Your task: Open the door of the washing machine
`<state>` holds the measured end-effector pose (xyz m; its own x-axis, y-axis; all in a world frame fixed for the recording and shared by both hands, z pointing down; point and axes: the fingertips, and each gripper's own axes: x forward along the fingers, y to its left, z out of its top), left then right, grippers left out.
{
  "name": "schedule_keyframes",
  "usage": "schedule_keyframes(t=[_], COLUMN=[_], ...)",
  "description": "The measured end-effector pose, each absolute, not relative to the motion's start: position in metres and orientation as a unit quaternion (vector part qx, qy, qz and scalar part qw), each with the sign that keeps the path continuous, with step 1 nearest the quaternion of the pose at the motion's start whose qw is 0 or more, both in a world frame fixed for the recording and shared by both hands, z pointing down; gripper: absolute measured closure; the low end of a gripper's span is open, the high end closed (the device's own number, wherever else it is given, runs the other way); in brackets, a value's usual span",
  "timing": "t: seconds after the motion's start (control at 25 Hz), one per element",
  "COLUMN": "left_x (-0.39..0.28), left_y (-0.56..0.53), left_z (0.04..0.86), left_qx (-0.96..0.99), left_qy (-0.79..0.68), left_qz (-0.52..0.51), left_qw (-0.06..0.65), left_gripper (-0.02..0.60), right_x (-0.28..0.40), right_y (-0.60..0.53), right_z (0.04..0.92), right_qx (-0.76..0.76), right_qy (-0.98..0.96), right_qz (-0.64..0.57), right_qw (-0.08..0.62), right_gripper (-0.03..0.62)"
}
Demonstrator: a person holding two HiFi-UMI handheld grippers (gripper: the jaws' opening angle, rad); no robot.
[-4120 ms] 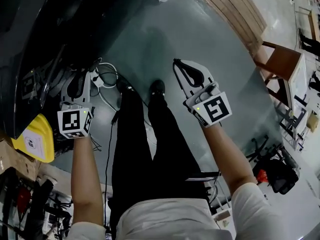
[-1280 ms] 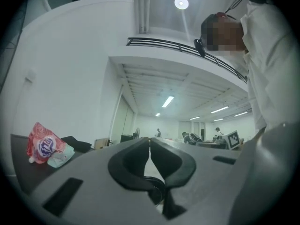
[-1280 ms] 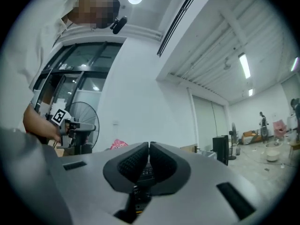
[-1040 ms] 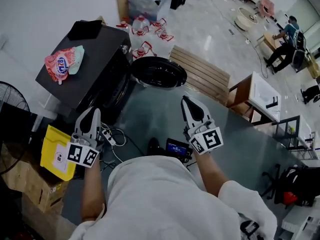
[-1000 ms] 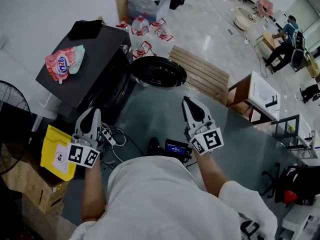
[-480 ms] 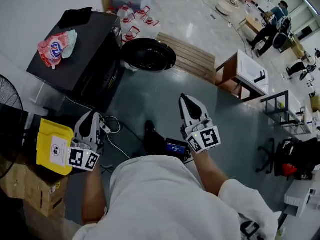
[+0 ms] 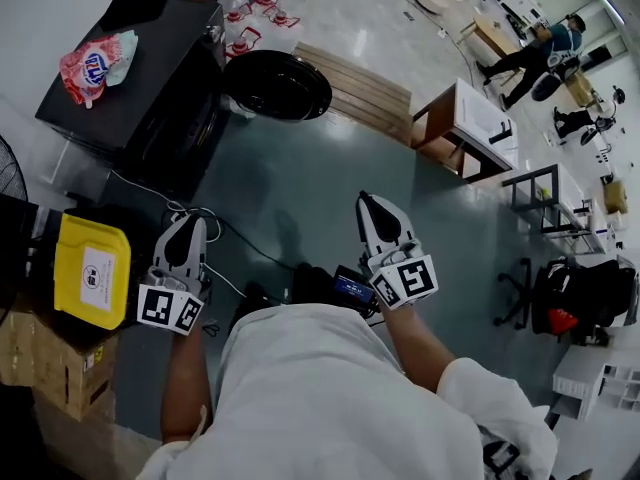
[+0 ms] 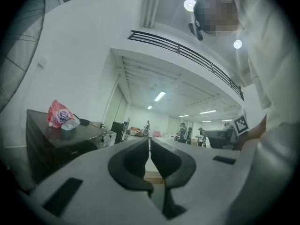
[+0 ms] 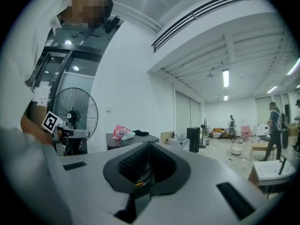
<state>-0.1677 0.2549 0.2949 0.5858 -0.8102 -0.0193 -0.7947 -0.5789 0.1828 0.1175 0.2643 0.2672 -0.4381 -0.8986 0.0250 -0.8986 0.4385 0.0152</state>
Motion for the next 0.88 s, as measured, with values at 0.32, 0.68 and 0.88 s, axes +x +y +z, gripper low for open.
schedule_keyframes(t=[0.32, 0.68, 0.88], left_x=[-0.135, -0.090, -0.083], left_y=[0.253, 0.274, 0.290], left_z=[0.265, 0.269, 0.276], left_qx=[0.878, 0.879, 0.876], left_qy=[-0.474, -0.475, -0.480], left_qz=[-0.038, -0.002, 0.008], left_qw=[0.056, 0.044, 0.047], left_gripper=[0.565, 0.564, 0.565], right_x=[0.126, 0.147, 0.155], right_y=[0.255, 0.266, 0.282], right_z=[0.267, 0.274, 0.276], right_qx=[0.496, 0.480, 0.474], right_qy=[-0.868, -0.877, -0.880], right_qz=[-0.004, 0.005, 0.012], right_qw=[-0.010, -0.016, -0.020], right_gripper=[0.562, 0.562, 0.562])
